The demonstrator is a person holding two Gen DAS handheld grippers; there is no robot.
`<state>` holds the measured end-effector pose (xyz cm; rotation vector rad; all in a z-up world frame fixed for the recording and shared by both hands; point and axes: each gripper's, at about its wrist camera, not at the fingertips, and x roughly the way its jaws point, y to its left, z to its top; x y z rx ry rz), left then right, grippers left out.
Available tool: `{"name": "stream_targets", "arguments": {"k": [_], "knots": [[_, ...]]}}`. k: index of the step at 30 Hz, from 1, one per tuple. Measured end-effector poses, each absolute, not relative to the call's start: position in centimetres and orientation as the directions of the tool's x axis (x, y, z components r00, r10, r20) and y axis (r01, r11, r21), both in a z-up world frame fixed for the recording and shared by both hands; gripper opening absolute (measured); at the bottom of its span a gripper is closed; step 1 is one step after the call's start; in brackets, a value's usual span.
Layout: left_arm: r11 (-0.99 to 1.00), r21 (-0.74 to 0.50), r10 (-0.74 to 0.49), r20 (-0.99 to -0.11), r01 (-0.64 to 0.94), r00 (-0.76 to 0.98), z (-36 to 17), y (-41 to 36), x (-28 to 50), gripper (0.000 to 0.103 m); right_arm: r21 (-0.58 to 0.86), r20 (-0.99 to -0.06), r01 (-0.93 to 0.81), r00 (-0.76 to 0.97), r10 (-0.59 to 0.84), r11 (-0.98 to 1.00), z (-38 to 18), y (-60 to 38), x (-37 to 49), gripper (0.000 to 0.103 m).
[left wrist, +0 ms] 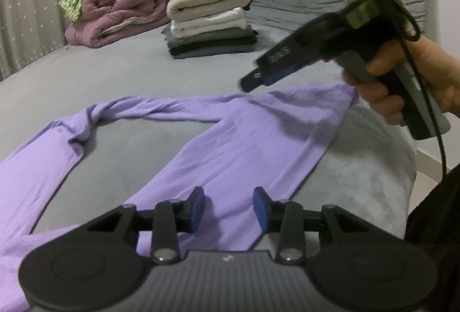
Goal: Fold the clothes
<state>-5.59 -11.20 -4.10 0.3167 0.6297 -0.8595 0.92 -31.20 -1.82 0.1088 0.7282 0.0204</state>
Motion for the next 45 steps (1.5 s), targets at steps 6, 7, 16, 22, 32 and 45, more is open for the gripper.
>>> {"name": "stream_targets", "arguments": {"k": [6, 7, 16, 22, 32, 45], "knots": [[0.641, -0.005, -0.593, -0.637, 0.768, 0.491, -4.0, -10.1, -4.7, 0.041, 0.064, -0.715, -0.035, 0.696, 0.070, 0.997, -3.9, -28.4, 4.6, 0.040], [0.645, -0.007, -0.591, -0.639, 0.764, 0.493, -3.9, -10.0, -4.6, 0.041, 0.051, -0.713, -0.037, 0.698, 0.063, 0.998, -4.0, -28.2, 4.8, 0.042], [0.662, -0.050, -0.596, -0.641, 0.748, 0.484, -4.0, -9.1, -3.4, 0.041, 0.018, -0.635, 0.029, 0.772, -0.011, 0.999, -3.1, -28.4, 7.1, 0.006], [0.686, -0.053, -0.586, -0.632, 0.726, 0.508, -3.8, -8.2, -2.8, 0.041, 0.011, -0.519, 0.126, 0.849, -0.101, 0.992, -1.8, -29.2, 7.9, 0.009], [0.754, -0.042, -0.534, -0.622, 0.656, 0.573, -3.1, -4.4, -2.2, 0.041, -0.009, -0.541, 0.065, 0.839, -0.059, 0.998, -2.0, -27.4, 7.3, 0.046], [0.907, -0.044, -0.348, -0.639, 0.420, 0.686, -2.8, 3.4, -2.9, 0.041, 0.052, -0.586, -0.203, 0.787, 0.195, 0.978, -1.3, -21.5, 3.8, 0.046]]}}
